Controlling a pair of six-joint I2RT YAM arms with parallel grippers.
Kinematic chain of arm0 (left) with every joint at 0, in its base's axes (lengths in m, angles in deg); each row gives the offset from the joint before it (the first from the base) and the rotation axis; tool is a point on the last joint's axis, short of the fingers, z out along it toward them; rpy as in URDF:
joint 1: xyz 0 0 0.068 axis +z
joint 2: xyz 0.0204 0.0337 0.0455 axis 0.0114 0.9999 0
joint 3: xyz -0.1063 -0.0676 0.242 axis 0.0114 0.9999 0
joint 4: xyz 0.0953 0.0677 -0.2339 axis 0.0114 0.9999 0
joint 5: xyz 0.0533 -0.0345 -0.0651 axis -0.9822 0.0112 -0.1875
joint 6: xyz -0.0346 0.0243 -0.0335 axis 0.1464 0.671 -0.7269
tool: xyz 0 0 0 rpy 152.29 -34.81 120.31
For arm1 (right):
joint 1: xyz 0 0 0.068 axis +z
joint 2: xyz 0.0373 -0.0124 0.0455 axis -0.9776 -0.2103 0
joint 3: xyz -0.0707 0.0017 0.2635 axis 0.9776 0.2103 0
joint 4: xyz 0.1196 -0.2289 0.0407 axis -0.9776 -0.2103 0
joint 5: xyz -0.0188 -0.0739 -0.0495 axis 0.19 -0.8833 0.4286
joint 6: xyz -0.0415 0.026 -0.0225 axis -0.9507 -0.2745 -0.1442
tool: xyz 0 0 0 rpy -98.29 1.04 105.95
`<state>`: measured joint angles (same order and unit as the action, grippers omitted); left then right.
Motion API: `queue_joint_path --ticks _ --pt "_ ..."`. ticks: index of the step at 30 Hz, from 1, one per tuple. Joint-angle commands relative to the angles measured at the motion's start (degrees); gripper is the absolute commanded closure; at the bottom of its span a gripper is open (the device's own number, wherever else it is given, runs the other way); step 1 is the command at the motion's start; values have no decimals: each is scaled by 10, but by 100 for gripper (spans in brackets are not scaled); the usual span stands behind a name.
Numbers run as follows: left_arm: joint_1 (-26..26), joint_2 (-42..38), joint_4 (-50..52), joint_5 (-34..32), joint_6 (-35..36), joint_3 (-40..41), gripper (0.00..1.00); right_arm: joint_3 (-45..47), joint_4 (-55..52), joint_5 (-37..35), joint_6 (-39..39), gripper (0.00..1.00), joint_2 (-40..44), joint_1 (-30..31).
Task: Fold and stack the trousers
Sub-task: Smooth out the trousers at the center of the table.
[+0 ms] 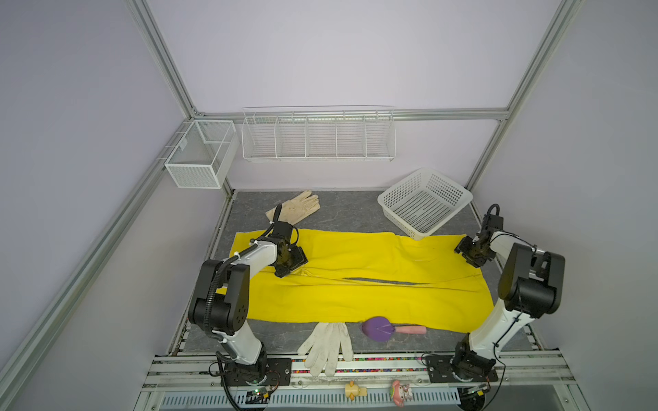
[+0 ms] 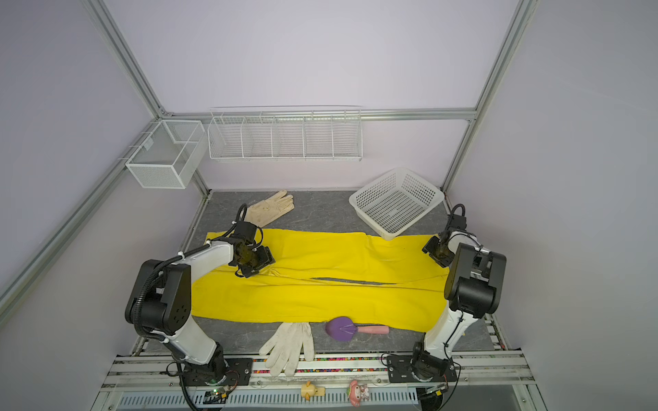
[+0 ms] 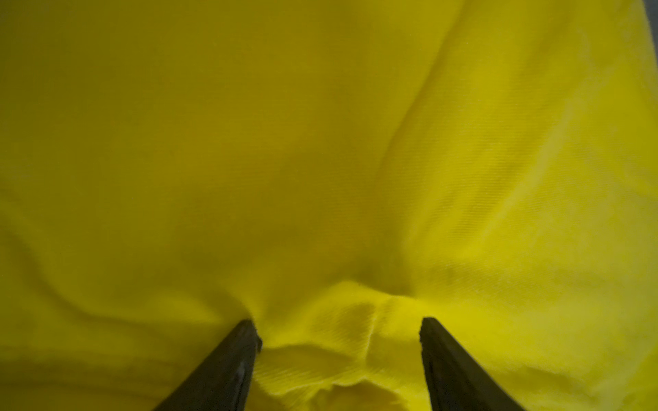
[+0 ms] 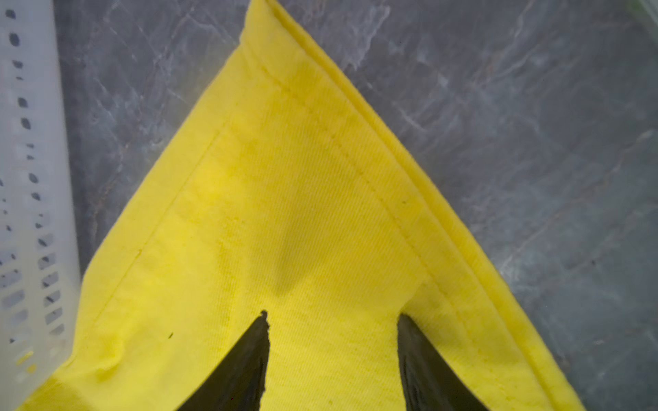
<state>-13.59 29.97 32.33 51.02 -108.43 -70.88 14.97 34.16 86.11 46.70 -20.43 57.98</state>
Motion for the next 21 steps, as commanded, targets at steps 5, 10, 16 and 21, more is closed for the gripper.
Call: queue_joint_path --ticks 5,10,16,21 --pt "0 -9 21 -18 -2 35 26 0 -35 -11 -30 39 -16 -5" --pt "0 -35 43 -23 0 20 24 -4 -63 0 -43 37 42 -15" --pt "7 -40 90 -45 10 -63 21 -11 -98 15 -53 32 113 -23" --pt "32 -12 112 -91 -29 -140 19 -24 -118 51 -41 28 162 -24"
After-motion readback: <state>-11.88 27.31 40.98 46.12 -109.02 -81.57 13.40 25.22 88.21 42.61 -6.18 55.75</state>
